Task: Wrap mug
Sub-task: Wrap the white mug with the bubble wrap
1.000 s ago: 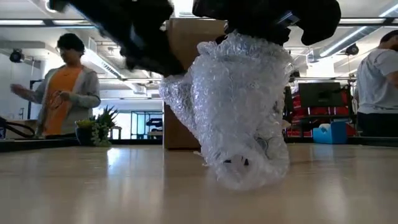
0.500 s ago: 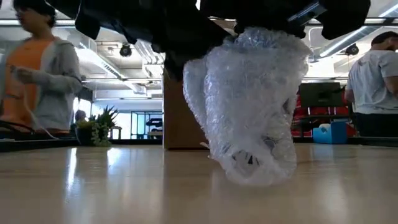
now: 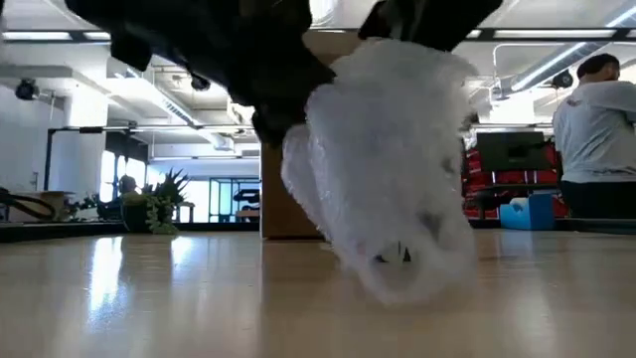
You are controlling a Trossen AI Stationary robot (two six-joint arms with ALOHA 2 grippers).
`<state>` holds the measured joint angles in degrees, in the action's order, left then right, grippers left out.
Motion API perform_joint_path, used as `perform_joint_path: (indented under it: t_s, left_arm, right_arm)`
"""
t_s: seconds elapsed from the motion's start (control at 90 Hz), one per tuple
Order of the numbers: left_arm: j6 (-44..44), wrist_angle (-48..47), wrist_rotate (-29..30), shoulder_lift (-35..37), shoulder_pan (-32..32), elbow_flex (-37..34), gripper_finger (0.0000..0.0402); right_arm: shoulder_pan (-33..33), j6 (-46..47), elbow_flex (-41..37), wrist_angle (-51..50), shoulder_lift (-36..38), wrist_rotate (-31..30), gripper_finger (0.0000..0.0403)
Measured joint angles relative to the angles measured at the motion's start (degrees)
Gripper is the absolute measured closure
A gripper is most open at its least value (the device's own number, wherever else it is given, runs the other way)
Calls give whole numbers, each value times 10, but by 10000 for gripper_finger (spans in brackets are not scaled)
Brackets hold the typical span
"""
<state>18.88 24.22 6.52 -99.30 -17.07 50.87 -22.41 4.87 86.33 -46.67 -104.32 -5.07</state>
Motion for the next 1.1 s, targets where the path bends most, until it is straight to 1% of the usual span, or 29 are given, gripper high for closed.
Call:
perform_joint_path:
  t_s: [0.2, 0.322, 0.389, 0.433, 0.478, 0.522, 0.589, 0.644, 0.767, 0.867, 0.978, 1.1]
  left_arm:
    - [1, -2, 0, 0, -1, 0, 343]
    - [2, 0, 1, 0, -1, 1, 342]
    - [2, 1, 2, -1, -1, 0, 342]
    - [2, 2, 2, -1, -1, 0, 342]
    - [2, 3, 2, -1, -1, 0, 342]
    - [2, 3, 2, -1, -1, 0, 342]
    - [2, 1, 2, 0, -2, 0, 342]
    - [2, 0, 2, 1, -3, 1, 342]
    - [3, -7, -2, 11, -4, 0, 342]
    - [3, -23, -2, 32, -8, 0, 342]
    - [2, -24, -1, 58, -12, 0, 342]
    - [-2, -17, 1, 56, -14, 0, 342]
  right_arm:
    - [-3, 6, 0, -14, 42, -13, 384]
    - [-3, 5, -2, -12, 53, -64, 384]
    - [0, 2, -2, 6, 56, -99, 384]
    - [2, 0, -7, 26, 53, -110, 384]
    - [5, -2, -15, 51, 43, -105, 384]
    - [5, -3, -26, 72, 30, -86, 384]
    - [5, -2, -36, 74, 3, -51, 384]
    - [4, 3, -39, 78, -16, -34, 384]
    - [3, 16, -41, 85, -57, -25, 385]
    - [4, 16, -40, 89, -75, -21, 385]
    - [6, 13, -41, 99, -76, -22, 385]
    - [7, 10, -42, 103, -62, -22, 385]
